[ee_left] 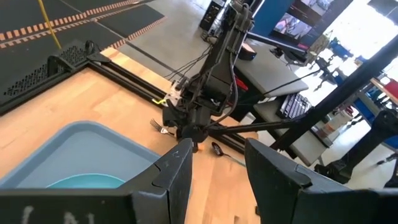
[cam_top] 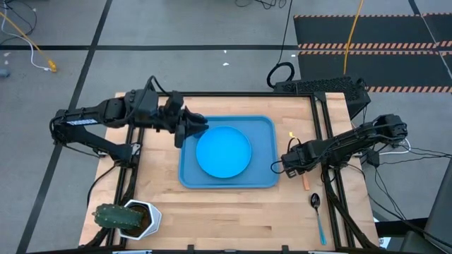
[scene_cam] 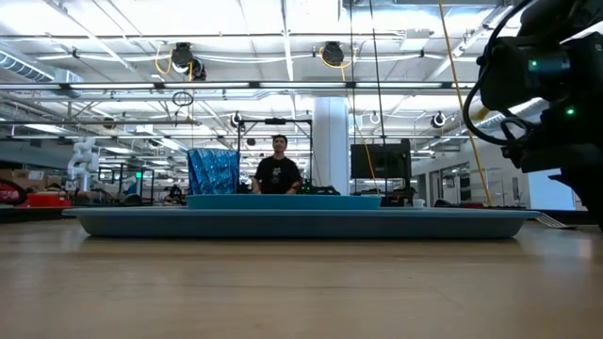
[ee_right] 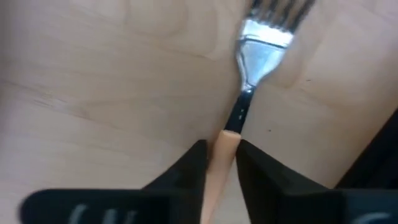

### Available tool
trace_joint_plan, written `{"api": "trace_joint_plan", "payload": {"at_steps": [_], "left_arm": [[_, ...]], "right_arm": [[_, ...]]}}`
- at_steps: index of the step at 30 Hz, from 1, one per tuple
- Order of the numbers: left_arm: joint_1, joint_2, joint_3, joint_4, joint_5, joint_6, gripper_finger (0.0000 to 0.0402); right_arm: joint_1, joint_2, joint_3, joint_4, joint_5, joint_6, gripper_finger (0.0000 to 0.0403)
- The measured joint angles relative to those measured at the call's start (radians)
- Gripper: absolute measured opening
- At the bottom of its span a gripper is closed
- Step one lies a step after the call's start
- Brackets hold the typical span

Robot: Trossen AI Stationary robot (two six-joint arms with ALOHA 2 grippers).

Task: Pick and place plate/cup/fork/spoon on tray
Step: Put the orange fork on the blue serving tray to the right of the blue plate

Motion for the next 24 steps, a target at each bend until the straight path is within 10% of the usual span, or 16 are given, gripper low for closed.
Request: {"api": "trace_joint_plan", "payload": {"at_steps": [5,24], "left_arm": [[-0.015,0.000,0.000,0.000,0.000,0.010,0.0149],[-0.022,-0.117,-0.001,-0.067,-0.009,0.109,0.0149]], "right_arm": [[0.000,0.000,0.000,0.017,-0.001,0.026,0.0018],[0.000,-0.089,0.106,-0.088,0.038,0.203,0.0019]]}}
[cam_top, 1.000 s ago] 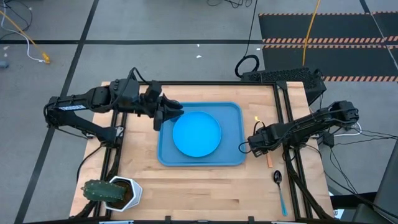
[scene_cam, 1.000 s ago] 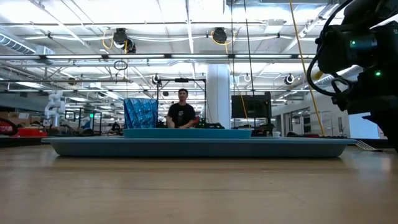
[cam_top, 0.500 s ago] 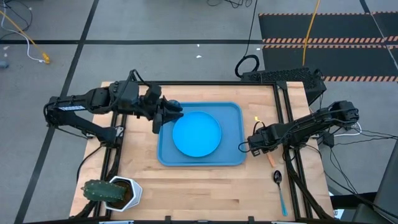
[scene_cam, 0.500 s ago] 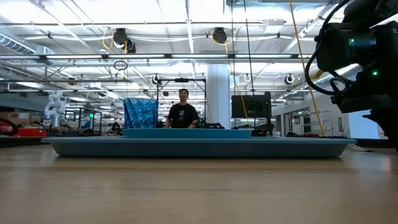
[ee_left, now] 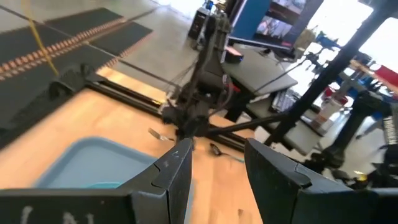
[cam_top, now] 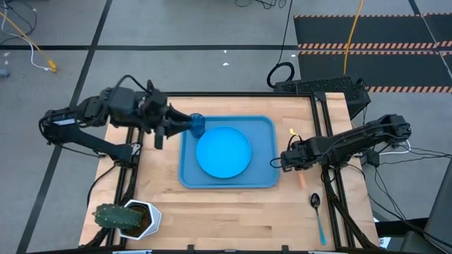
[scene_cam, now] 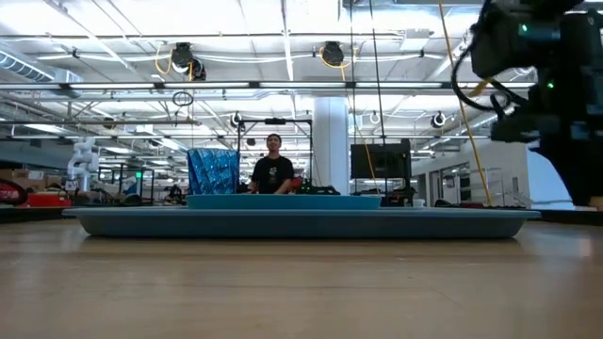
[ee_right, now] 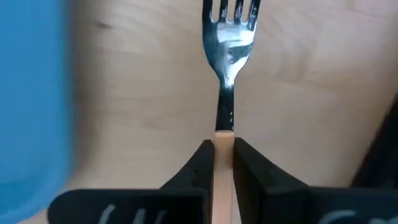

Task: Pick and place plate/cup/fork/spoon on tray
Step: Put the orange fork on the blue serving tray to the right of the blue plate

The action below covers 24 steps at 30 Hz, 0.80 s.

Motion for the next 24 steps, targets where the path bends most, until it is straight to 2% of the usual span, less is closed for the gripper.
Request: {"api": "trace_joint_plan", "payload": {"at_steps": [5,12,18,24], "left_arm": [[0.033,-0.037,0.000,-0.035,-0.004,0.029,0.0149],[0.058,-0.051,0.000,-0.006,-0.003,0.061,0.0149],[0.064,-0.034,0.001,-0.010,0.023,0.061,0.0149],[0.064,-0.028,0.001,-0.010,0.030,0.039,0.0149]], "right_arm": [[0.000,0.005,0.099,-0.007,0.018,0.053,0.0019],[-0.032,0.081,0.233,0.021,0.114,0.084,0.0019],[-0.119,0.199,0.258,0.220,0.093,0.003,0.0019],[-0.217,0.294,0.273,0.287,0.063,-0.104,0.0019]]}}
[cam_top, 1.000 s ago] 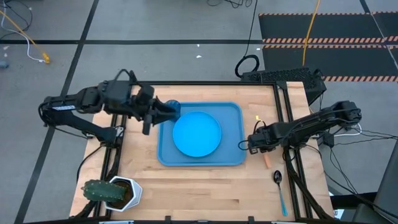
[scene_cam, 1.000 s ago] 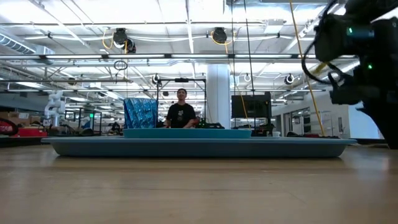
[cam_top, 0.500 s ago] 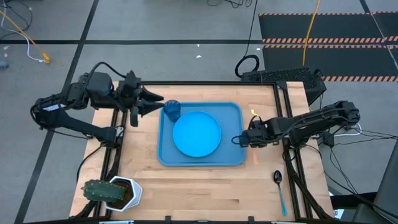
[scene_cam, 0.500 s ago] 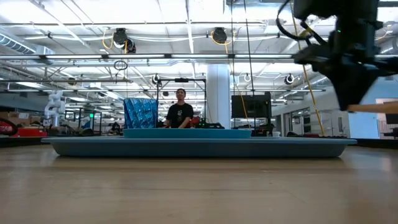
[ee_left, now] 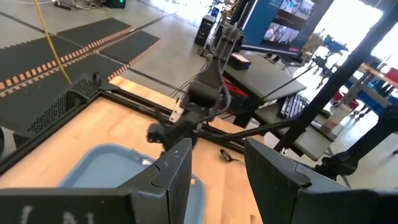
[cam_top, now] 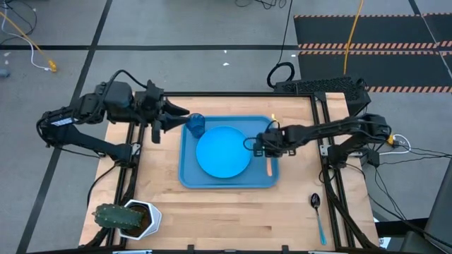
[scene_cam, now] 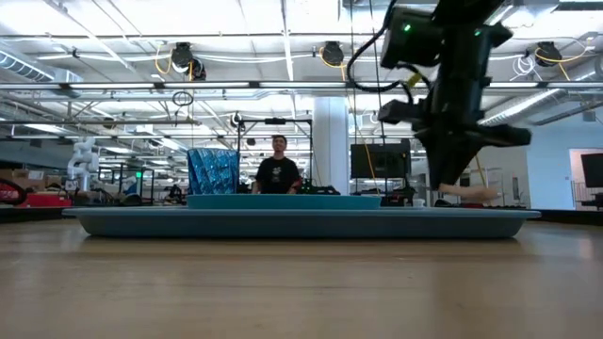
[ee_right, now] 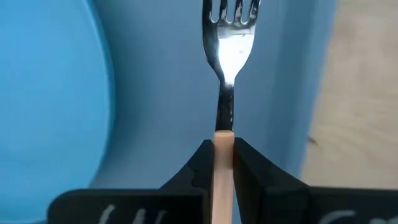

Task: Pick and place plate/cup/fork/spoon on tray
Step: Put the orange fork on the blue serving tray to the right of the blue plate

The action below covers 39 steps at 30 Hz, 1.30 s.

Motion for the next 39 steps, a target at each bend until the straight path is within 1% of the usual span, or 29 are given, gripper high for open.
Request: {"api": "trace_joint_plan", "payload": {"at_steps": [5,14,20,31,39], "left_arm": [[-0.009,0.000,0.000,0.001,0.001,-0.013,0.0150],[-0.012,0.000,0.000,0.002,0.001,-0.019,0.0150],[-0.019,0.000,0.000,-0.002,0.007,-0.045,0.0149],[-0.045,0.000,0.000,-0.016,0.018,-0.066,0.0149],[-0.052,0.000,0.000,-0.021,0.020,-0.068,0.0149]], "right_arm": [[-0.042,0.044,0.000,0.105,-0.039,-0.055,0.0019],[-0.054,0.090,0.000,0.154,-0.055,-0.053,0.0019],[-0.054,0.143,0.000,0.238,-0.064,-0.032,0.0019],[-0.054,0.169,0.000,0.253,-0.055,-0.003,0.0019],[-0.054,0.170,0.000,0.271,-0.052,0.004,0.0033]]}}
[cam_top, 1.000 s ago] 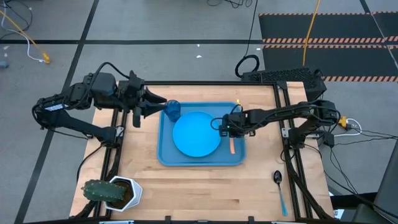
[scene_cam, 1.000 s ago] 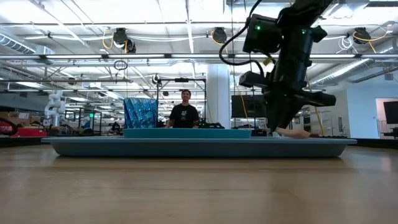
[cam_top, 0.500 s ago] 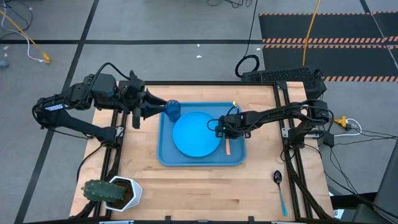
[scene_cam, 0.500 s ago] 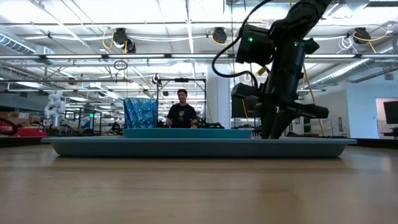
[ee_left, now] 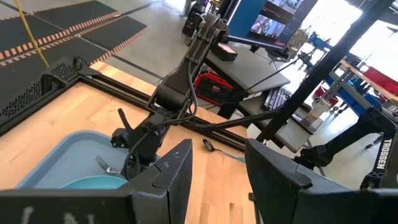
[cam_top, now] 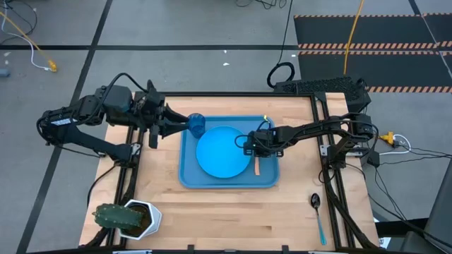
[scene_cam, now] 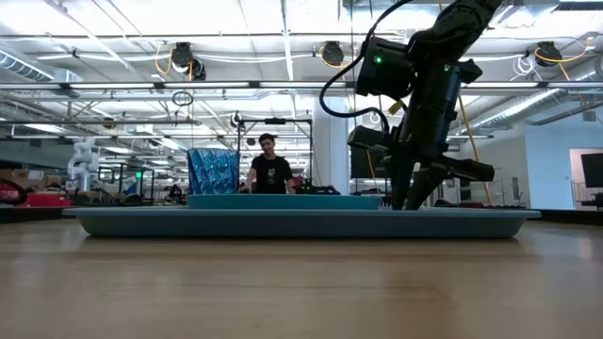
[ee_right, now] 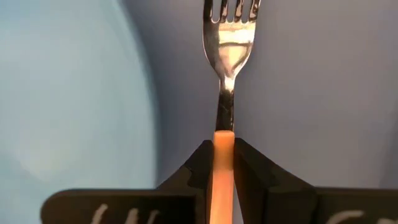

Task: Pick and place plate/cup/fork/spoon on tray
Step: Put the orange fork on the blue serving tray to the right of the blue plate

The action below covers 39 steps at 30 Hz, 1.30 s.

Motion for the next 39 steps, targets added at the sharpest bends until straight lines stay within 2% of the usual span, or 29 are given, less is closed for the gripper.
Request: {"api": "trace_joint_plan", "payload": {"at_steps": [22,34,39], "left_arm": [[0.000,0.000,0.000,0.000,0.007,0.000,0.0149],[0.000,0.000,0.000,0.001,0.007,0.001,0.0149],[0.001,0.000,0.000,0.001,0.007,0.001,0.0149]], "right_arm": [[0.002,0.000,0.000,-0.003,0.000,-0.053,0.0103],[0.002,0.000,0.000,-0.027,0.021,-0.097,0.0107],[0.002,0.000,0.000,-0.027,-0.001,-0.127,0.0107]]}}
